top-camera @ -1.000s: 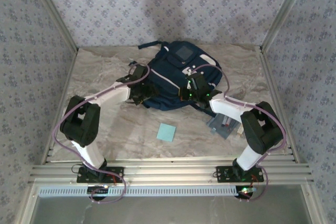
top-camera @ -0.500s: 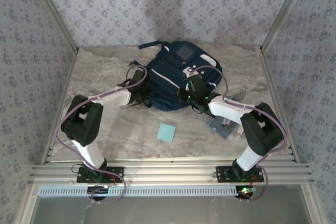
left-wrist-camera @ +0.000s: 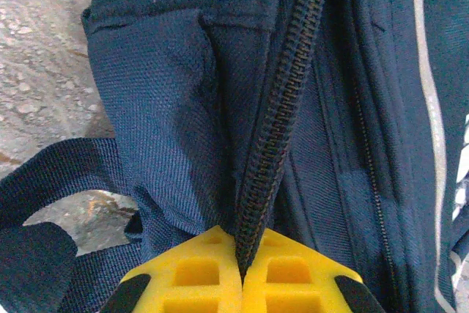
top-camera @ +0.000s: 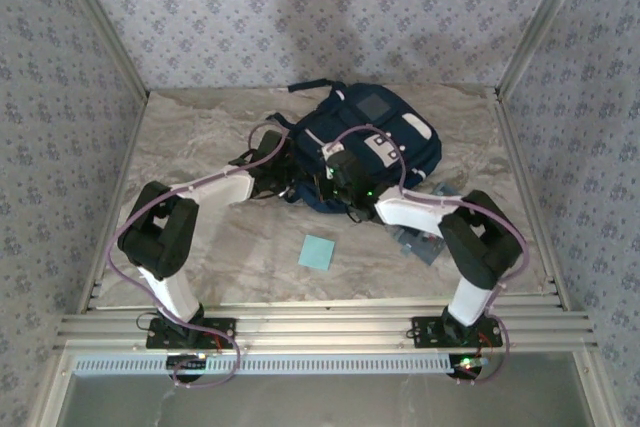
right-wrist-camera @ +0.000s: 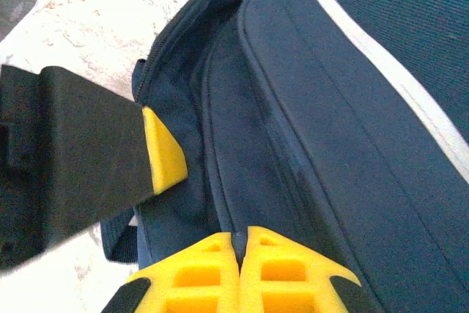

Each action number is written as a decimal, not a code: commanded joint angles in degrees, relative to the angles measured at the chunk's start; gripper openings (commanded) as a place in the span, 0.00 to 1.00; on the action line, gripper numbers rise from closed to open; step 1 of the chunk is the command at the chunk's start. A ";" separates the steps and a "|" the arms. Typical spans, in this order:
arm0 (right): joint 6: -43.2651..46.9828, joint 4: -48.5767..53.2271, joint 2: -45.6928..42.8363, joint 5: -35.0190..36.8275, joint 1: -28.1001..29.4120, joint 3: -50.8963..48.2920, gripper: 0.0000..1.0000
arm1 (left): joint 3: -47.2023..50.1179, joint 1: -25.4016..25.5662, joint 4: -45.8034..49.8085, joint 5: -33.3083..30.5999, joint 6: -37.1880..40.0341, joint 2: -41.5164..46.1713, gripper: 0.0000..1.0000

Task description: Pack books, pencil case, and school supplies into a backpack

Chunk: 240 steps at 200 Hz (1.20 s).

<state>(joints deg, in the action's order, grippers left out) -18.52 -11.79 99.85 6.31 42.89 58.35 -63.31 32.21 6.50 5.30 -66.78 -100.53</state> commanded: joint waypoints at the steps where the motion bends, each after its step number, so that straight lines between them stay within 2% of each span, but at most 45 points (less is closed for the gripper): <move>1: 0.74 -6.14 4.83 -2.13 0.92 8.27 0.00 | -2.01 3.26 -5.41 7.09 -1.52 2.21 0.00; 41: -1.18 -2.55 13.10 -0.26 -0.82 18.94 0.00 | 0.44 3.33 -5.14 6.13 -1.60 4.39 0.00; 70: -4.99 -2.30 17.00 -1.54 -3.36 23.02 0.00 | 1.23 3.31 -4.79 5.67 -1.51 5.33 0.00; 123: -7.91 2.72 27.33 -1.96 -6.07 38.43 0.00 | 2.62 3.63 -5.27 6.57 -2.30 5.75 0.00; 173: -8.99 4.34 33.34 -0.87 -8.11 47.13 0.00 | 3.47 3.63 -3.93 6.07 -1.95 7.87 0.00; 204: -11.95 6.52 37.59 -3.19 -11.68 53.39 0.00 | 4.30 3.42 -2.79 5.17 -1.45 9.24 0.00; 240: -11.70 8.93 40.76 -2.74 -14.74 59.08 0.00 | 6.61 3.07 -2.46 5.58 -1.50 10.99 0.00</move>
<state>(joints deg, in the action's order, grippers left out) -29.47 5.41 135.68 -4.58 34.87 111.72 -58.59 32.14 -1.15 -1.08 -69.08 -96.07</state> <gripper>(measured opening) 0.046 0.053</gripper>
